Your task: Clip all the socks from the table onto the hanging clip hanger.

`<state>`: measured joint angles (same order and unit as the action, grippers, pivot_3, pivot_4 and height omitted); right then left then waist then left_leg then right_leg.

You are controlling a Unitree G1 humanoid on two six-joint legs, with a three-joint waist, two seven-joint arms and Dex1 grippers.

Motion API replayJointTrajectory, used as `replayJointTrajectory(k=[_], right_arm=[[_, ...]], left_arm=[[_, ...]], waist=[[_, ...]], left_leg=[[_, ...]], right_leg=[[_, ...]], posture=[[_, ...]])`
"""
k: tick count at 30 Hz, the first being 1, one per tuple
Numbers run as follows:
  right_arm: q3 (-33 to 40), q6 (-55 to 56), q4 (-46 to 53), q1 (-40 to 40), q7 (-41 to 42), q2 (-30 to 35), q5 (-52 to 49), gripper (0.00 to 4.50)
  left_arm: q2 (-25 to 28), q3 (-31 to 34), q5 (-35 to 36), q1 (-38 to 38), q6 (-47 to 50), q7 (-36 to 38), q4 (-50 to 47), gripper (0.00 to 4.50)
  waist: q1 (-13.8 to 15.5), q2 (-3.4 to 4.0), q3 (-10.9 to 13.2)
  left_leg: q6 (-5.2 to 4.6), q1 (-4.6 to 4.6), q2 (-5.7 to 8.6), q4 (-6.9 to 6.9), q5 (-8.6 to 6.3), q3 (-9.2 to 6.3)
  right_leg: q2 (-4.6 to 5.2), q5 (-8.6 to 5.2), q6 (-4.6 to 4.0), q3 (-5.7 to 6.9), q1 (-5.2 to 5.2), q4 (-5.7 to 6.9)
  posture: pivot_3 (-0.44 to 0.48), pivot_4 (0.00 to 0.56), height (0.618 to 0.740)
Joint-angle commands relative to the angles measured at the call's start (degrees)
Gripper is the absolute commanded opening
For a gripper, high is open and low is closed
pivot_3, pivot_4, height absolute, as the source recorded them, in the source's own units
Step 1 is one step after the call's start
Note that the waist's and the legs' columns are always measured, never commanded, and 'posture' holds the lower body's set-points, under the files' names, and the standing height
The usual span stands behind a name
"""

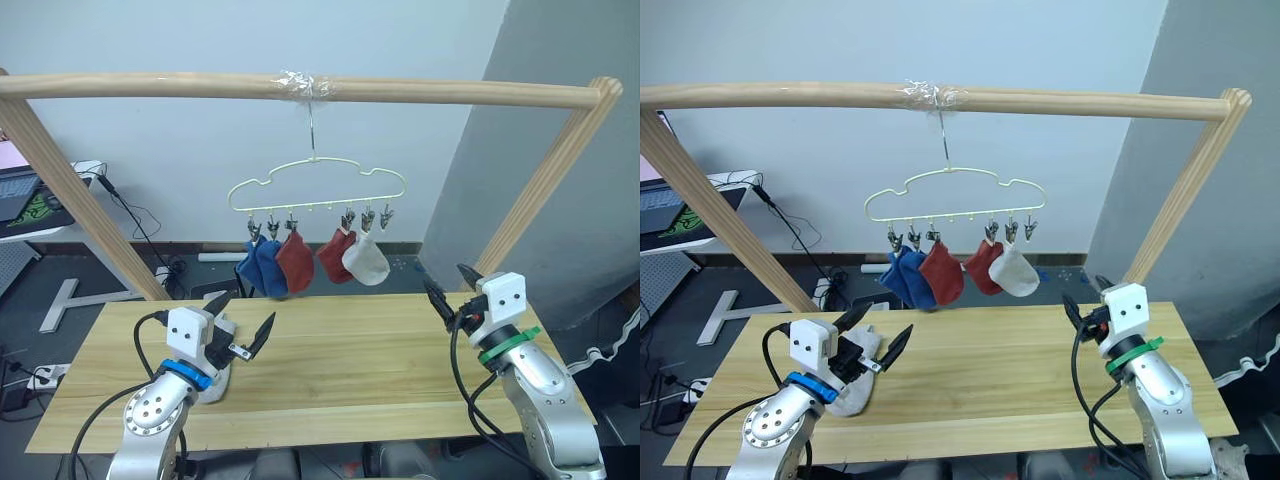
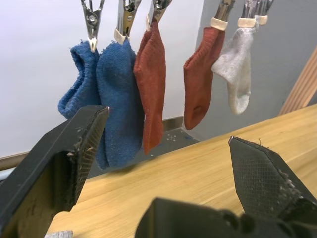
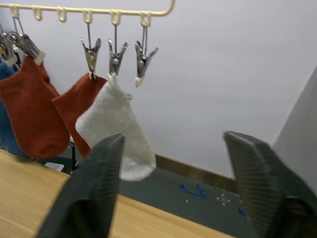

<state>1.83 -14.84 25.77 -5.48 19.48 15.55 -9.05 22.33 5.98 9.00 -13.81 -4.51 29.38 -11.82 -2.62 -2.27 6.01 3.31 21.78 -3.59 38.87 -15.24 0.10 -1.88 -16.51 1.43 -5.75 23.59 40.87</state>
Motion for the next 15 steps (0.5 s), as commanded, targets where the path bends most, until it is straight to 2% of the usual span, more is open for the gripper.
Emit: replayJointTrajectory(k=[1,14,15], right_arm=[[-0.07,0.18,0.51,1.21,-0.50,0.12,0.17,3.27],[-0.28,-1.08,0.09,2.57,-1.07,-0.54,-0.33,3.27],[-0.25,-1.30,0.20,2.63,-1.00,-0.62,-0.60,2.89]], left_arm=[[0.54,-0.05,0.75,0.47,-1.32,0.70,-2.84,4.50],[0.65,-1.25,0.72,1.83,-0.61,2.17,-4.51,4.50],[0.70,-1.39,0.76,1.92,-0.50,2.31,-4.63,4.50]], waist=[[0.14,0.00,0.00],[0.48,0.05,0.04],[0.52,0.05,0.04]], left_leg=[[0.00,0.00,0.00,0.00,0.00,0.00],[0.00,0.04,0.00,-0.06,0.00,0.00],[0.00,0.05,0.00,-0.06,0.00,0.00]], right_leg=[[0.00,0.00,0.00,0.00,0.00,-0.01],[0.00,-0.02,-0.03,0.00,0.04,-0.05],[0.00,-0.02,-0.03,0.00,0.05,-0.06]], posture=[[0.053,0.076,0.705],[0.057,0.074,0.705],[0.057,0.074,0.705]])
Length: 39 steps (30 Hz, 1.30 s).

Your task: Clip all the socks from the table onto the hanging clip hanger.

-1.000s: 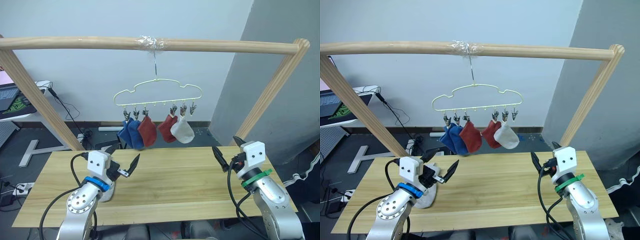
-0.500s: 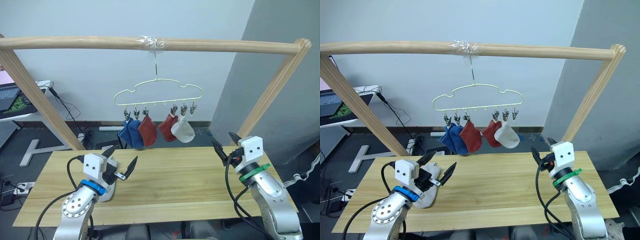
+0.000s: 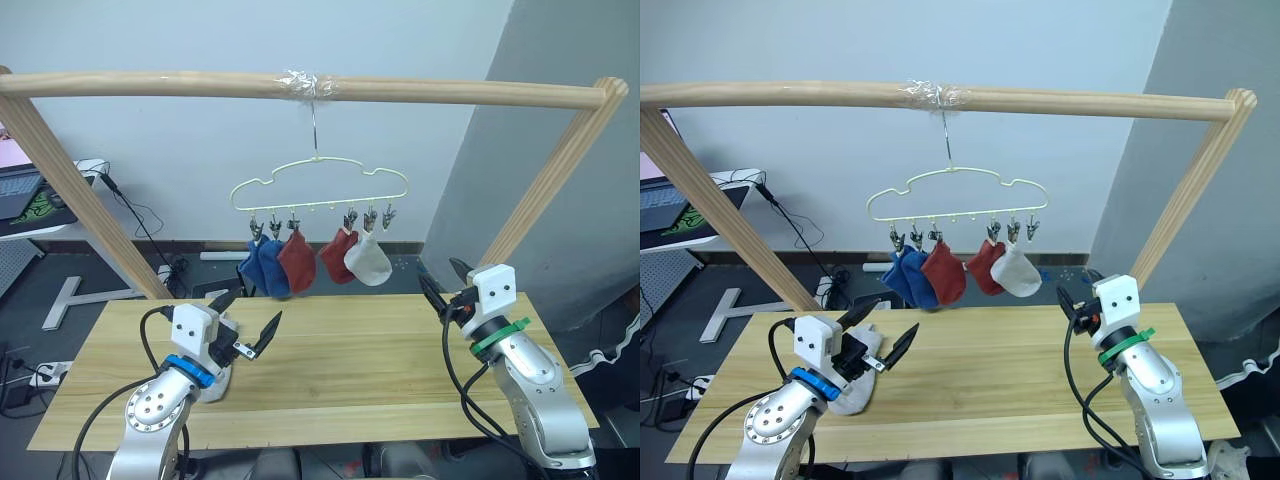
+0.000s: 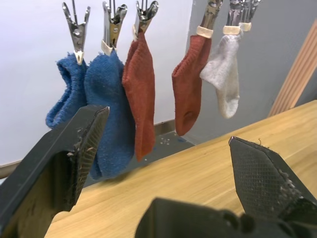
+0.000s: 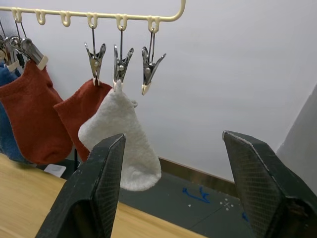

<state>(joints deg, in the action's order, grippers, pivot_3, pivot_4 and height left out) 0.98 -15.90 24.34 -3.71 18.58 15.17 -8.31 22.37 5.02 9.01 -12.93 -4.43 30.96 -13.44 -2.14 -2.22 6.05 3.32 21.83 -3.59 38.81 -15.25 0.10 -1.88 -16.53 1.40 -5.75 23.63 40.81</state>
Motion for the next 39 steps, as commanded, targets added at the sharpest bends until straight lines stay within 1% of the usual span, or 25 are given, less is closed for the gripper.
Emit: replayJointTrajectory(k=[1,2,5,8,10,12,16,18,20,26,30,34,39], right_arm=[[0.43,-0.78,1.83,0.91,-0.01,-0.21,-1.42,2.71],[0.07,-1.06,2.05,1.06,0.04,-0.09,-1.11,2.40],[-0.83,-2.25,2.56,2.35,-0.77,-0.53,-0.24,2.40],[-1.39,-4.39,3.24,4.42,-1.65,-1.48,-0.53,2.40],[-2.33,-8.23,3.11,7.75,-3.71,-2.65,0.45,2.40],[-2.54,-10.36,2.98,10.24,-4.63,-3.80,-0.03,2.40],[-2.65,-13.16,1.46,14.84,-6.92,-6.00,0.15,2.40],[-3.10,-14.44,-0.12,16.86,-7.66,-6.59,0.75,2.40],[-3.91,-15.30,-1.61,18.51,-7.94,-6.53,1.60,2.40],[-3.46,-17.82,-6.27,23.48,-9.78,-8.15,1.39,2.40],[-2.67,-17.66,-9.94,26.40,-10.49,-9.52,0.87,2.40],[-2.90,-17.22,-13.92,29.89,-11.26,-10.63,1.53,2.40],[-2.69,-15.60,-17.43,32.60,-12.85,-11.61,2.59,2.40]], left_arm=[[0.79,-0.64,0.85,1.26,-0.36,1.01,-3.08,4.50],[1.00,-0.85,0.90,1.53,-0.17,1.41,-3.16,4.50],[1.52,-1.74,1.81,3.55,1.31,3.02,-3.45,4.50],[1.93,-2.54,3.16,6.00,3.73,4.29,-4.22,4.50],[4.35,-4.11,4.66,8.92,5.58,8.45,-5.09,4.50],[6.20,-4.89,5.90,11.03,7.26,10.96,-5.82,4.50],[8.55,-5.92,7.35,15.15,9.55,14.17,-5.96,4.50],[9.30,-6.28,8.30,17.70,11.17,15.56,-5.63,4.50],[9.47,-6.07,8.83,19.85,11.99,16.03,-5.13,4.50],[9.47,-6.84,10.73,25.67,14.74,18.59,-4.24,4.50],[8.79,-7.17,11.07,29.27,17.46,18.26,-4.41,4.50],[9.30,-7.73,11.19,31.91,19.14,19.22,-4.42,4.50],[9.27,-7.56,11.63,33.29,20.13,19.54,-4.46,4.50]], waist=[[0.05,0.00,0.00],[0.08,0.01,0.03],[0.09,0.08,0.13],[0.10,0.15,0.43],[0.10,0.14,0.68],[0.10,0.24,0.78],[0.12,0.34,1.04],[0.19,0.33,1.06],[0.21,0.37,1.11],[0.19,0.45,1.25],[0.21,0.44,1.38],[0.11,0.51,1.55],[0.13,0.53,1.58]], left_leg=[[0.00,0.01,0.00,0.00,0.00,0.00],[0.00,0.01,0.00,0.00,0.00,0.00],[0.00,0.00,0.00,0.00,0.00,0.00],[0.00,0.02,0.00,0.00,0.00,0.00],[0.00,0.03,0.00,0.00,0.00,0.00],[0.00,0.09,-0.01,-0.01,0.00,-0.01],[0.00,0.21,-0.01,-0.11,-0.01,0.00],[0.00,0.46,0.00,-0.14,-0.01,-0.02],[0.00,0.64,-0.01,-0.14,-0.01,-0.10],[-0.01,0.67,0.00,-0.14,-0.02,-0.12],[-0.02,0.69,0.00,-0.14,-0.02,-0.14],[-0.02,0.70,0.01,-0.12,-0.02,-0.14],[-0.02,0.77,0.00,-0.14,-0.02,-0.19]], right_leg=[[0.00,0.00,0.00,0.00,0.00,0.00],[0.00,0.00,0.00,0.00,0.00,0.00],[0.00,0.00,0.00,0.00,0.02,0.00],[0.00,0.00,0.00,-0.01,0.04,0.00],[0.00,0.00,0.00,-0.01,0.06,0.01],[-0.05,0.01,0.00,-0.01,0.13,0.03],[-0.05,-0.05,-0.04,0.00,0.23,-0.01],[-0.05,0.04,0.19,0.04,0.42,0.00],[-0.07,0.08,0.25,0.12,0.55,-0.01],[-0.07,0.07,0.26,0.12,0.54,-0.03],[-0.07,0.07,0.26,0.15,0.55,-0.03],[-0.08,0.09,0.30,0.14,0.55,-0.03],[-0.09,0.07,0.28,0.18,0.60,-0.04]], posture=[[0.057,0.074,0.705],[0.054,0.079,0.705],[0.054,0.079,0.705],[0.050,0.097,0.705],[0.050,0.097,0.705],[0.048,0.104,0.705],[0.047,0.109,0.705],[0.045,0.111,0.705],[0.046,0.111,0.705],[0.050,0.113,0.705],[0.052,0.116,0.705],[0.050,0.117,0.705],[0.050,0.115,0.705]])
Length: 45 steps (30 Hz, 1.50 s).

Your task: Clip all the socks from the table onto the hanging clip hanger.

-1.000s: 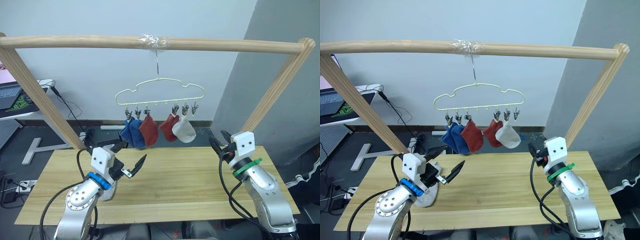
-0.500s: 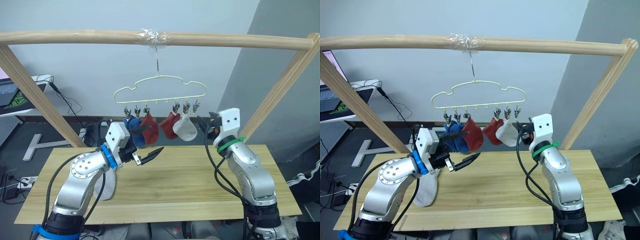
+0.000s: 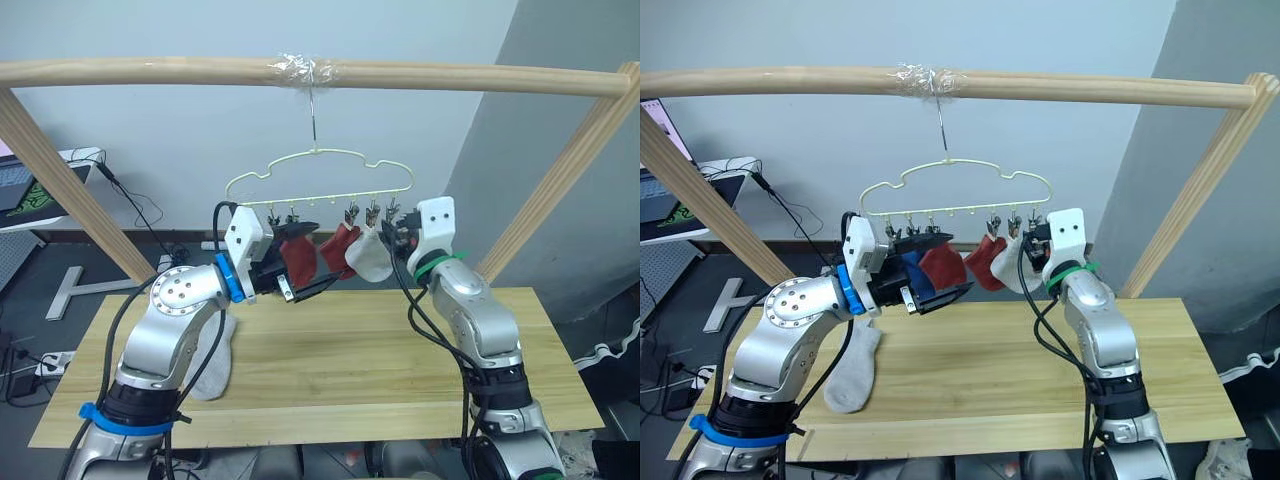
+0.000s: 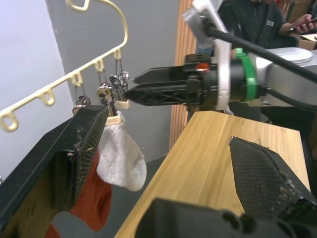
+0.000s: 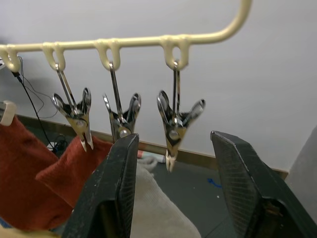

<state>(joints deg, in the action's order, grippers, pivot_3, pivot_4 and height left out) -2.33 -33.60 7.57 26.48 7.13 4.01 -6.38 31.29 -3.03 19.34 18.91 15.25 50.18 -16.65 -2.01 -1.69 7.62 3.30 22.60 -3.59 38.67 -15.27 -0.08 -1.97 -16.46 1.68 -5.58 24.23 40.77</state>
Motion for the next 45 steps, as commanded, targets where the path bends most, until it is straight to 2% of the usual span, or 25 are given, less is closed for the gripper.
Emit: replayJointTrajectory(k=[1,12,26,29,34,35,41,45], right_arm=[[0.74,2.63,-1.84,3.24,-2.00,-0.83,1.03,2.40],[1.34,6.77,-7.60,7.09,-6.81,-3.76,3.18,2.40],[2.61,7.14,-8.45,8.31,-7.14,-6.73,1.56,2.40],[2.72,7.23,-8.57,8.47,-7.18,-6.91,1.55,1.75],[3.24,7.10,-8.87,8.96,-7.42,-7.56,1.32,0.17],[3.32,7.25,-8.89,9.07,-7.39,-7.66,1.33,0.03],[3.38,7.13,-8.63,9.17,-7.29,-7.74,1.30,0.03],[3.06,6.75,-8.14,9.29,-7.06,-7.75,1.31,0.03]], left_arm=[[0.31,0.59,1.50,2.15,0.82,0.43,-0.91,4.50],[0.32,1.10,1.57,3.82,0.52,0.99,1.18,4.50],[0.19,1.05,0.81,2.86,-3.42,1.99,4.19,4.50],[0.18,0.91,0.86,2.91,-3.34,1.79,4.12,4.50],[0.04,0.60,0.60,2.97,-3.22,1.39,4.05,4.50],[-0.01,0.66,0.69,2.95,-2.96,1.20,3.96,4.50],[0.36,1.21,0.65,2.22,-1.78,-0.03,3.56,4.50],[5.05,2.24,-2.60,-2.53,0.73,-1.20,5.79,4.50]], waist=[[0.00,0.01,0.02],[0.02,0.01,0.03],[0.04,0.02,0.04],[0.04,0.02,0.04],[0.04,0.02,0.04],[0.03,0.02,0.04],[0.03,0.03,0.04],[-0.71,0.11,0.09]], left_leg=[[0.00,0.03,0.00,0.00,0.00,0.00],[0.00,0.21,0.00,0.02,0.00,-0.01],[0.00,0.21,0.00,0.01,0.00,-0.02],[0.00,0.21,0.00,0.02,0.00,-0.02],[0.00,0.22,0.00,0.01,0.00,-0.02],[0.00,0.22,0.00,0.01,0.00,-0.02],[0.00,0.22,0.00,0.02,0.00,-0.02],[0.00,0.18,-0.02,-0.03,0.00,-0.02]], right_leg=[[0.00,0.00,0.00,0.00,0.01,-0.01],[0.00,0.00,0.02,0.00,0.15,-0.03],[0.00,-0.01,0.02,0.02,0.17,-0.02],[0.00,-0.01,0.02,0.02,0.17,-0.02],[0.00,-0.01,0.02,0.02,0.17,-0.02],[0.00,0.00,0.02,0.02,0.17,-0.02],[0.00,0.00,0.02,0.01,0.17,-0.02],[-0.01,-0.01,0.01,0.00,0.18,-0.02]], posture=[[0.050,0.115,0.705],[0.050,0.112,0.705],[0.052,0.107,0.705],[0.052,0.107,0.705],[0.052,0.107,0.705],[0.052,0.107,0.705],[0.059,0.110,0.705],[0.055,0.116,0.705]])
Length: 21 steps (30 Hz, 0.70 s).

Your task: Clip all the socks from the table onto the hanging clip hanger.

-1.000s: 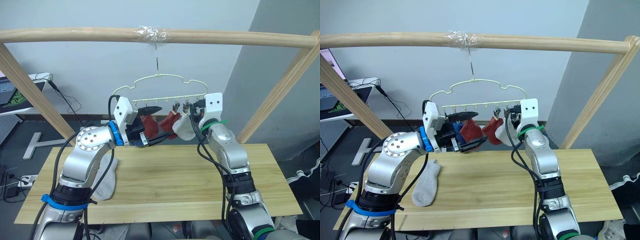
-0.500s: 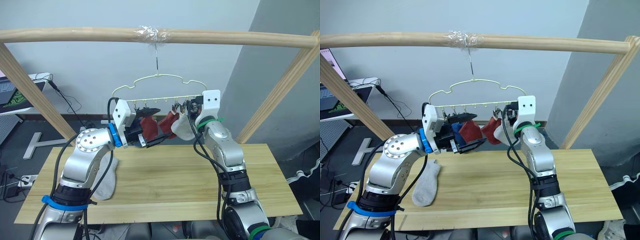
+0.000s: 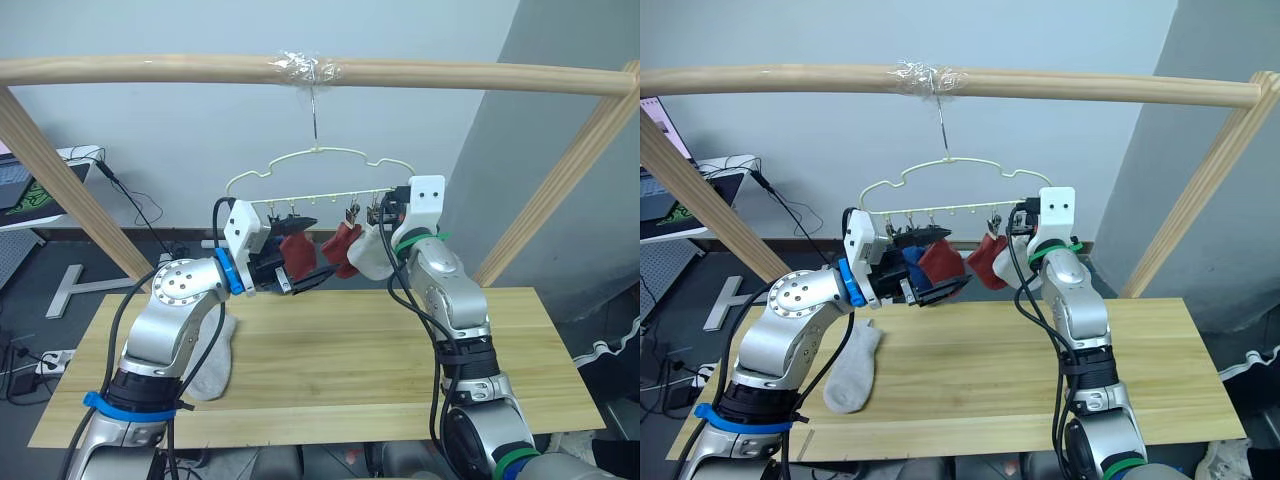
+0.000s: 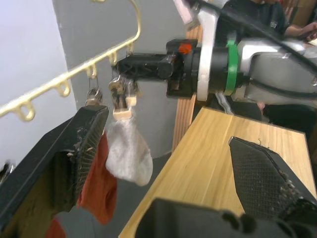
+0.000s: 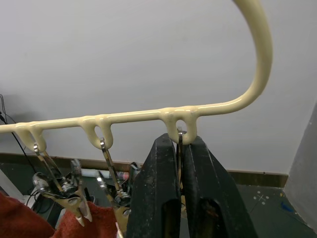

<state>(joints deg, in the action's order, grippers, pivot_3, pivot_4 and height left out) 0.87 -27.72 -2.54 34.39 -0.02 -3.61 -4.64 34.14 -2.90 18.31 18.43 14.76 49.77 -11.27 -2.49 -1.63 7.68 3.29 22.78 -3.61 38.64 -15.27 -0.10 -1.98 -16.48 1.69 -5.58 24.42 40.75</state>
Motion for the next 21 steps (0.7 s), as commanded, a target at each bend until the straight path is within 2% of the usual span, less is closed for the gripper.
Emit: replayJointTrajectory(k=[1,5,8,10,12,16,21], right_arm=[[-0.18,0.81,2.06,1.41,0.09,-0.12,-0.40,0.03],[-0.22,0.33,2.67,1.27,0.04,-0.04,-0.40,0.03],[-0.51,-0.46,3.37,1.14,0.44,0.21,-0.48,0.03],[-0.58,-0.89,3.74,1.08,0.59,0.33,-0.56,0.03],[-0.64,-1.51,4.46,0.90,0.81,0.50,-0.65,0.03],[-0.86,-3.12,6.11,0.62,0.61,0.42,-0.45,0.03],[-1.33,-5.70,8.86,0.14,0.60,0.50,-0.33,0.03]], left_arm=[[2.96,2.33,-2.62,-3.35,0.50,-1.41,1.02,4.50],[6.30,4.78,-6.81,-11.20,-1.13,-4.13,6.61,4.50],[9.64,6.21,-9.61,-15.18,-8.41,-2.58,17.61,4.50],[10.92,5.92,-10.00,-15.26,-10.76,-0.70,21.48,4.50],[12.14,5.64,-10.18,-14.16,-13.50,2.01,26.65,4.50],[11.95,4.32,-12.88,-5.93,-14.42,2.82,43.45,4.50],[9.34,3.20,-14.17,1.03,-15.28,4.33,52.26,4.50]], waist=[[-0.29,0.07,0.07],[-0.58,0.11,0.10],[-0.61,0.09,0.20],[-0.48,0.00,0.40],[0.32,-0.08,0.60],[0.86,-0.07,1.09],[0.65,-0.08,1.40]], left_leg=[[0.00,0.00,-0.01,-0.02,0.00,-0.01],[0.00,0.01,-0.02,-0.06,0.00,-0.02],[0.00,0.00,-0.03,-0.19,0.00,0.00],[0.00,0.02,-0.03,-0.38,0.01,0.01],[0.00,0.12,-0.03,-0.47,0.02,-0.01],[0.00,0.21,-0.02,-0.54,0.02,0.08],[-0.01,0.37,-0.01,-0.56,0.01,0.16]], right_leg=[[0.00,-0.01,-0.01,0.01,0.00,0.00],[0.00,-0.02,-0.03,0.02,0.04,-0.01],[0.01,-0.06,-0.09,0.03,0.12,-0.01],[0.01,-0.09,-0.15,0.04,0.28,0.02],[0.01,-0.10,-0.19,0.10,0.44,0.04],[0.01,-0.05,-0.37,0.06,0.66,0.10],[0.02,0.01,-0.48,0.01,0.79,0.08]], posture=[[0.055,0.116,0.705],[0.055,0.125,0.705],[0.057,0.130,0.705],[0.058,0.134,0.705],[0.059,0.145,0.705],[0.051,0.157,0.705],[0.030,0.179,0.705]])
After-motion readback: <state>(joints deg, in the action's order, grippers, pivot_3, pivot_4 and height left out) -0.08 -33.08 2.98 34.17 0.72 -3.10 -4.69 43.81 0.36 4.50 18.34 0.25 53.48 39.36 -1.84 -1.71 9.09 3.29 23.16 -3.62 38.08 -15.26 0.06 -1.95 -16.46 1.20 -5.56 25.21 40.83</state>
